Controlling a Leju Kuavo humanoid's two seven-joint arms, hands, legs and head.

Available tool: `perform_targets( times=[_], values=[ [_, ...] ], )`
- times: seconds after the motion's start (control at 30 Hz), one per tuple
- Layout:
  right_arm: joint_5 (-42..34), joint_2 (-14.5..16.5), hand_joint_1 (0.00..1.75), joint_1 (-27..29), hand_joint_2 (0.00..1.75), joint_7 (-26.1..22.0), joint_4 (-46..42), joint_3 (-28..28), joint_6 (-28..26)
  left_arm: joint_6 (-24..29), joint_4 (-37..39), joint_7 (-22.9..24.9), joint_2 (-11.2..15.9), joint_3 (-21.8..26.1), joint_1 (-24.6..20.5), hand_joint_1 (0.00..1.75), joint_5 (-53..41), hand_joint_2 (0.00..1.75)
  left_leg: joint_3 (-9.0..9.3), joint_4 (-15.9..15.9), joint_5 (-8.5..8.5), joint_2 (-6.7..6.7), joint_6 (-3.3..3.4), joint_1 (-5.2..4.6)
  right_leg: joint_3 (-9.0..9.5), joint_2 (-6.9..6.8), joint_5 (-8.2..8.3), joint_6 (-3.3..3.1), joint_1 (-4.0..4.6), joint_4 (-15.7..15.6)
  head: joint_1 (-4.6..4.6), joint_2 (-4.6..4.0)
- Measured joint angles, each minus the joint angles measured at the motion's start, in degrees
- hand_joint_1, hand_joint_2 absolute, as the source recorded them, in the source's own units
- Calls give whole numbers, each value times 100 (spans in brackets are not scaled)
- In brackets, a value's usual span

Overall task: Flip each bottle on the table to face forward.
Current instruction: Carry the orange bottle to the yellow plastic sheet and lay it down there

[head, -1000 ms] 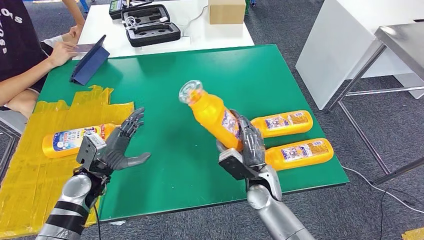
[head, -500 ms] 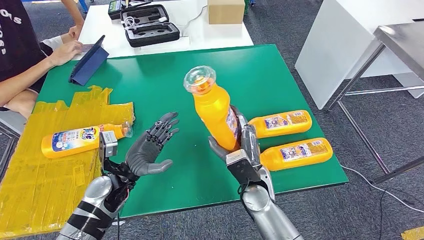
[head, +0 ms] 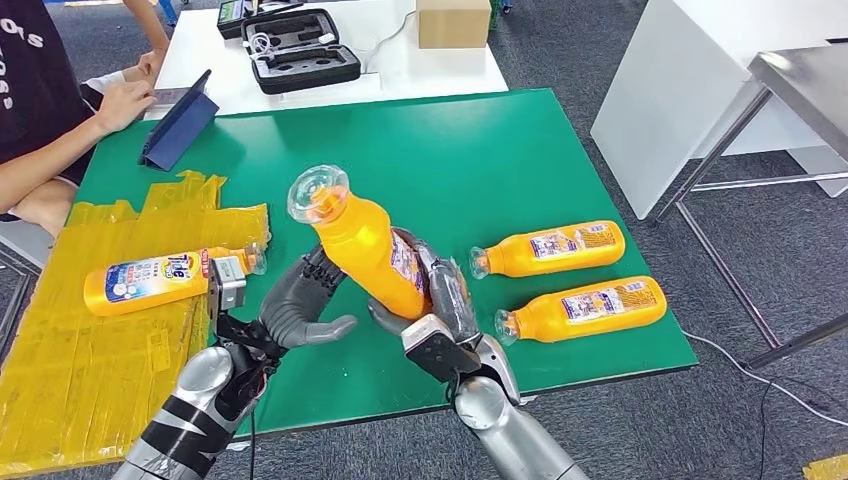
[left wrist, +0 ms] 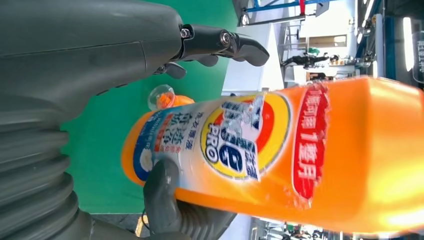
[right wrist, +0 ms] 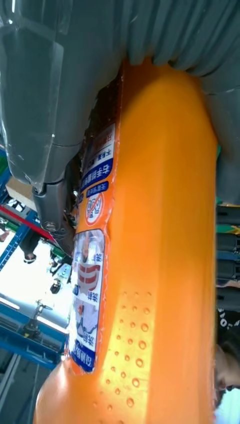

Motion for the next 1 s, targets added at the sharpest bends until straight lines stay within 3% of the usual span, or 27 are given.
perform_targets(
  times=[0.43, 1.0],
  values=[
    [307, 96, 175, -318, 175, 151, 820, 814, 380, 484, -35, -170, 19, -34, -44, 0, -263, 175, 0, 0, 1, 3, -1, 2, -3, 2, 0, 0, 1, 0, 0, 0],
    [313, 131, 175, -552, 175, 157, 1175, 967, 385, 514, -35, -176, 59, -37, -17, 0, -268, 175, 0, 0, 1, 4, -1, 2, -5, 2, 0, -1, 1, 0, 1, 0]
  ],
)
